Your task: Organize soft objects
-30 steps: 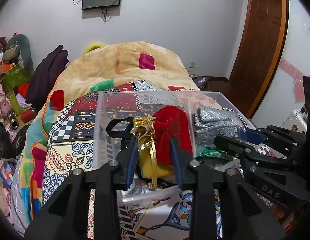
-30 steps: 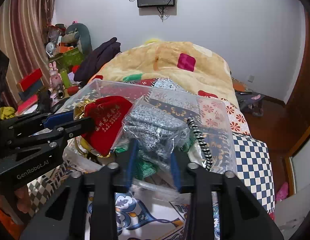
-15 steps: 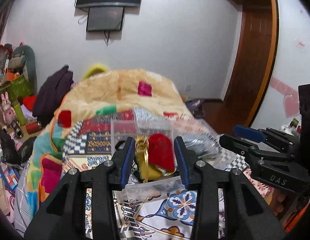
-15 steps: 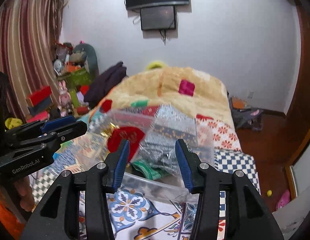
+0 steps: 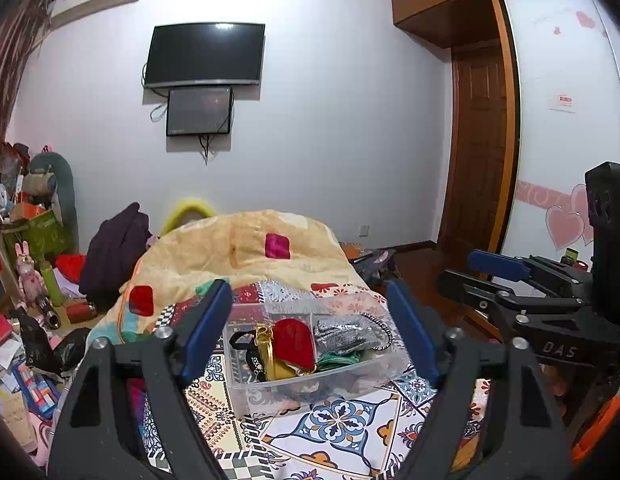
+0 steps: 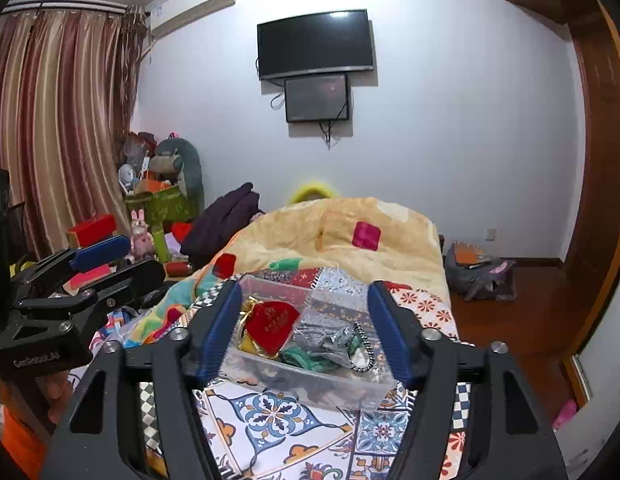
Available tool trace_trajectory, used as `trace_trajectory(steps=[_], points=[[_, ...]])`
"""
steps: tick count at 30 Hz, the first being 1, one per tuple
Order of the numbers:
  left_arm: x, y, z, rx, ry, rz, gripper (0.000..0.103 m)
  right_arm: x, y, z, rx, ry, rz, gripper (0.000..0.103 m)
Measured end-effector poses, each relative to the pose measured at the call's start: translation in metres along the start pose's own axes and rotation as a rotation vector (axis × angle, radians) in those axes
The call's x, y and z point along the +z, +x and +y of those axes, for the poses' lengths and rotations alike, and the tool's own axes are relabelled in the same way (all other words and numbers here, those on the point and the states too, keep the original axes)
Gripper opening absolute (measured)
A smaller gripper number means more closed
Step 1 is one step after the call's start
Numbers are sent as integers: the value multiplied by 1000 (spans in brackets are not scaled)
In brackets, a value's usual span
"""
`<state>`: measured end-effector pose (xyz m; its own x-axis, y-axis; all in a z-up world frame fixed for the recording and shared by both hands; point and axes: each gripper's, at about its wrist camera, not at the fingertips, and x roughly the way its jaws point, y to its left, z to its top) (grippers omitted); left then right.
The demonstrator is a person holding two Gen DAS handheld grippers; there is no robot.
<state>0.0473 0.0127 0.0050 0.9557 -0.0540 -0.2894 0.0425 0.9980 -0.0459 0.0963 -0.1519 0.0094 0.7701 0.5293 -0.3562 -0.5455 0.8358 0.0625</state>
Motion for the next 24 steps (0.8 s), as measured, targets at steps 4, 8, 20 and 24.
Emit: trace_trajectory(steps=[4,8,20,24], points=[[0,-6,-4,9,6,-20,94,-3,-5,-1,-10,2,-28,79],[-3,-6,-4,22,4,-28,99,-5,-9,-3,-19,7,-51,85],[-6,-4,0,24,-9,-20,99,-12,-13,-4,-17,7,-52,89],[-6,-5,0,26,-7,-20,99,-12,-15,-4,-15,10,-58,89]])
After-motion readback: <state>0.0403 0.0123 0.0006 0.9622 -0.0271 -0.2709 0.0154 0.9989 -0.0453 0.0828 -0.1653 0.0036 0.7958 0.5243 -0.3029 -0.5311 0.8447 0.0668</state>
